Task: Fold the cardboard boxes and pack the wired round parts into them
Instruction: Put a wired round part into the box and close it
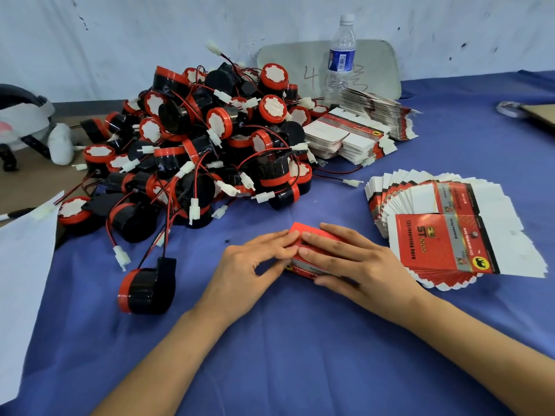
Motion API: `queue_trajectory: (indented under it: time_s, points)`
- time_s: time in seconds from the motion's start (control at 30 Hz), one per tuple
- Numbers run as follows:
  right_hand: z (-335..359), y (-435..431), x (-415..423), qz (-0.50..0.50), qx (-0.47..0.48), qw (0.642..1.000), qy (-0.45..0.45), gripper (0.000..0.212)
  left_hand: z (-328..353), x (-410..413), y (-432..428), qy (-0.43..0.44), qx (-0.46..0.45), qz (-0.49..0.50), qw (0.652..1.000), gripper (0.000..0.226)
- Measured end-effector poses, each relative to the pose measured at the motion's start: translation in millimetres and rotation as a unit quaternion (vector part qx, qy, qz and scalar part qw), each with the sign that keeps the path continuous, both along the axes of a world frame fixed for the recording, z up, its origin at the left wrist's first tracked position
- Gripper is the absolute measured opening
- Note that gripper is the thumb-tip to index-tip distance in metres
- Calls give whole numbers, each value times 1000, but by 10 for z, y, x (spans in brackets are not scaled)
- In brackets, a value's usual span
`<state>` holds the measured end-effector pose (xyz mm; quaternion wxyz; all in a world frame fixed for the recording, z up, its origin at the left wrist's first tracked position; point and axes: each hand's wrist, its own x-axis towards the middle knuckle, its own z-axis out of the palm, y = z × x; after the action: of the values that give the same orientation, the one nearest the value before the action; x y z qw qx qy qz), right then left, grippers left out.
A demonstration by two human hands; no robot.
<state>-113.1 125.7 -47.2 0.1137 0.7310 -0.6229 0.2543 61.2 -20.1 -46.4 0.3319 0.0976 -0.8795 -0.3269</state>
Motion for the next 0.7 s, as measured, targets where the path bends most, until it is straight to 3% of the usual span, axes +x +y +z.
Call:
queue_trajectory:
  time_s: [0.2,0.33,0.6,0.7]
  points:
    - [3,38,64,-42,2,998,-47,48,-4,9,17,9,2,52,999,26]
    - [6,43,62,-59,16,996,-68,60,-2,-3,7,-70,-20,-11,997,59]
    - [162,4,195,-117,40,988,-87,47,23,-81,49,-58,-13,-3,998,48]
    - [491,-132,180,-141,152,978,-13,44,18,-75,73,-45,-8,10,999,46]
